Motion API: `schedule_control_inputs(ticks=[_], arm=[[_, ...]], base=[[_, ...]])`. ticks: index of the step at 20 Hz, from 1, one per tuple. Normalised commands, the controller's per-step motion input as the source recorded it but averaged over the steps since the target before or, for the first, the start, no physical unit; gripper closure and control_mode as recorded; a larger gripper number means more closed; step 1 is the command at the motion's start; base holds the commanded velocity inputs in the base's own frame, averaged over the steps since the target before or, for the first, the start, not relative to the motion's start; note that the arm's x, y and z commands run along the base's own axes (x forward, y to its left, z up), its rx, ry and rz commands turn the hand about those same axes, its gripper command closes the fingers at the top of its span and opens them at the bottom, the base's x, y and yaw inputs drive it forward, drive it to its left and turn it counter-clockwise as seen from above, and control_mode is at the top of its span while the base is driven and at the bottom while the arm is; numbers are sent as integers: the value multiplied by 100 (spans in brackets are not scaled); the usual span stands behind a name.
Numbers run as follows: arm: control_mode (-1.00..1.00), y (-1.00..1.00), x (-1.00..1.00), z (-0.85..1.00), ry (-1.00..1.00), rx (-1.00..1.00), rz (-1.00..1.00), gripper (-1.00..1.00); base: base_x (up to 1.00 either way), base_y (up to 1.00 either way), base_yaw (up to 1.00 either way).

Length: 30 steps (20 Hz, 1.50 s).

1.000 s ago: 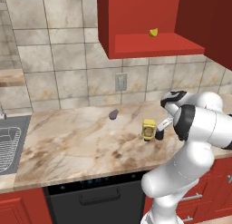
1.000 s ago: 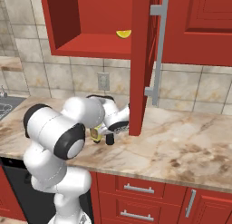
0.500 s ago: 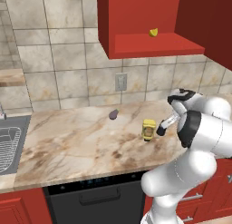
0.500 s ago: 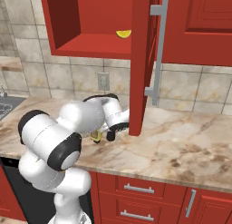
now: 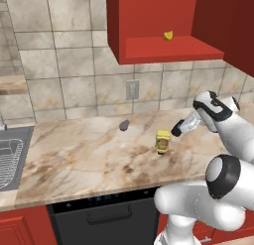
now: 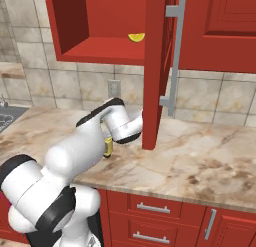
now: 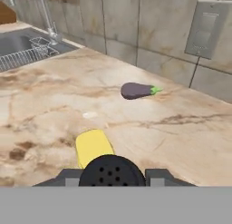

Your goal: Pick the mustard and shaker from the counter and place them in the cabinet.

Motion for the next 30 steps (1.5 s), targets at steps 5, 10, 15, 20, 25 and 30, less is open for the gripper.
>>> schedule_control_inputs(ticks=[5, 10, 15, 20, 25, 30], arm=[[-100, 11, -33, 100, -15, 0, 2, 100], [-100, 7, -47, 100, -14, 0, 5, 100], [-100, 20, -39, 100, -9, 0, 11, 100], [-100, 23, -22, 100, -7, 0, 9, 100], [-100, 7, -5, 100, -2, 0, -1, 100], [-100, 1, 9, 84, 2, 0, -15, 100]], base=[[0, 0, 0], [0, 0, 0], [0, 0, 0], [0, 0, 0], [0, 0, 0], [0, 0, 0]])
